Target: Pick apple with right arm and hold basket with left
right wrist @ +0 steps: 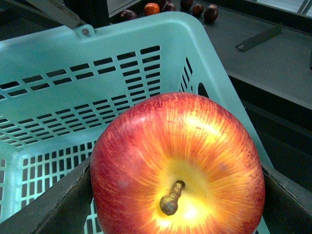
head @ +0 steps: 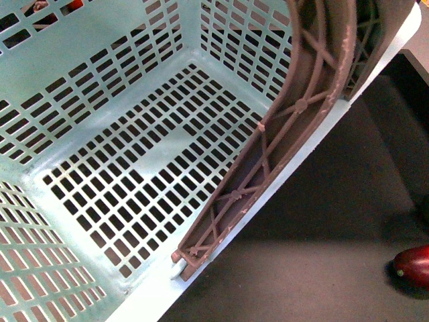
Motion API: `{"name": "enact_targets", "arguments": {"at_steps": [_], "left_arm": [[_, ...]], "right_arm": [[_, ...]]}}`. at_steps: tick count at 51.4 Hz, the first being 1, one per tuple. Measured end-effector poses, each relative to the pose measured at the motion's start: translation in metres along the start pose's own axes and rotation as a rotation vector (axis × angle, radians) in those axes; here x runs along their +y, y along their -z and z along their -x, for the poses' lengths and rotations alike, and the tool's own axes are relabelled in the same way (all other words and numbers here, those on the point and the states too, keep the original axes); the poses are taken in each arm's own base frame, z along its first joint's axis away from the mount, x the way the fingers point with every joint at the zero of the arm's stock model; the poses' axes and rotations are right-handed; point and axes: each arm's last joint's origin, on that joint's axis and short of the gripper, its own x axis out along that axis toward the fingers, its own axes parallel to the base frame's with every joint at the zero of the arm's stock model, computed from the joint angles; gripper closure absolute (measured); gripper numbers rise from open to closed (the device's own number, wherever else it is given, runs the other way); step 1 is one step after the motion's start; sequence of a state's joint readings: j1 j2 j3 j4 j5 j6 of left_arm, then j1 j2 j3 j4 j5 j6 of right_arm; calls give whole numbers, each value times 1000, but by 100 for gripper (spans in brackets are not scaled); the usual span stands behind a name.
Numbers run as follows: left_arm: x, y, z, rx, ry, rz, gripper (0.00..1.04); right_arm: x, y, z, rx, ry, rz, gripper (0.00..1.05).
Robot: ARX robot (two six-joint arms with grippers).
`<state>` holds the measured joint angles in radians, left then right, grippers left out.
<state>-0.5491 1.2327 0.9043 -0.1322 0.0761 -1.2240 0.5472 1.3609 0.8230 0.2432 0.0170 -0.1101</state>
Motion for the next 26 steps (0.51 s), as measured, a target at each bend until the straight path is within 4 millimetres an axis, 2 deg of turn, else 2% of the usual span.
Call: {"name": "enact_targets", "arguments": {"at_steps": [3, 15, 19, 26], "left_arm": [[0, 0, 0, -1, 0, 1, 87], [2, 1, -3, 5, -9, -3, 87], [2, 0, -3, 1, -12, 1, 87], [2, 0, -3, -5, -14, -1, 87]], "right_arm": [[1, 1, -1, 4, 2, -5, 8], [-11, -4, 6, -27, 95, -53, 9], [-27, -5, 19, -49, 193, -96, 9], [-63, 2, 55, -65, 425, -187, 9]]}}
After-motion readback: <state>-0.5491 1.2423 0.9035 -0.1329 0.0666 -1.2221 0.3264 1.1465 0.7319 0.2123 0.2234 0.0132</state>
